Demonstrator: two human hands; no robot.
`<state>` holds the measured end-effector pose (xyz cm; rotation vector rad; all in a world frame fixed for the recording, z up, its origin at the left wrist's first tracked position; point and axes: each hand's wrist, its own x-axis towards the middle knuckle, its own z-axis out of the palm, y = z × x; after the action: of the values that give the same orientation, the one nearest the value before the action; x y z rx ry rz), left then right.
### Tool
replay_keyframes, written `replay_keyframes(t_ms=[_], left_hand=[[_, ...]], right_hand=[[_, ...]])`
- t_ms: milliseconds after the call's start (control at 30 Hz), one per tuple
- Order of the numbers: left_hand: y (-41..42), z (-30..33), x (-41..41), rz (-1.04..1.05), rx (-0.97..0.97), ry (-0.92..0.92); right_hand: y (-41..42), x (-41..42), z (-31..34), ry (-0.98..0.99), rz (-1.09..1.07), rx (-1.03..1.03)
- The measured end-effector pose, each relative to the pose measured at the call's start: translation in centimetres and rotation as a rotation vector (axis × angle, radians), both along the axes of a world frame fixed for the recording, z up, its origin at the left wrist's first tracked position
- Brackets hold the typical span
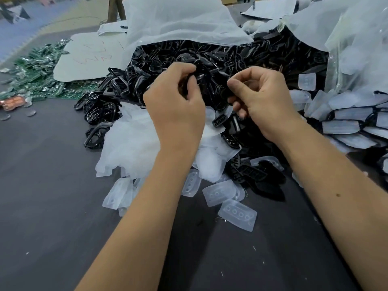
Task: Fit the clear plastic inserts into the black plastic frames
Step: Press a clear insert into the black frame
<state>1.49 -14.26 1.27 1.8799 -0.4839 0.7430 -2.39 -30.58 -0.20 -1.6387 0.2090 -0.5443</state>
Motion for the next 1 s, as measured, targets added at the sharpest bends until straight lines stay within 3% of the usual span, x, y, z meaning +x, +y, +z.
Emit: replay_keyframes(t_ms=[133, 300, 500, 1000], left_hand=[[0.4, -0.2, 0.4, 0.036, 0.17, 0.116], [0.5, -0.3, 0.6, -0.03, -0.018, 0.294], [-0.8, -0.7, 0.2, -0.17, -0.4, 0.628], [-1.1, -1.8, 0.1, -0.299, -0.499, 0.707]], right_hand=[[0.0, 0.0, -0.6, -0.035, 0.008, -0.062], [0.3, -0.1, -0.9, -0.067, -0.043, -0.083], [1.0, -0.1, -0.8, -0.16, -0.033, -0.05], [1.8, 0.1, -1.4, -0.149, -0.174, -0.289]])
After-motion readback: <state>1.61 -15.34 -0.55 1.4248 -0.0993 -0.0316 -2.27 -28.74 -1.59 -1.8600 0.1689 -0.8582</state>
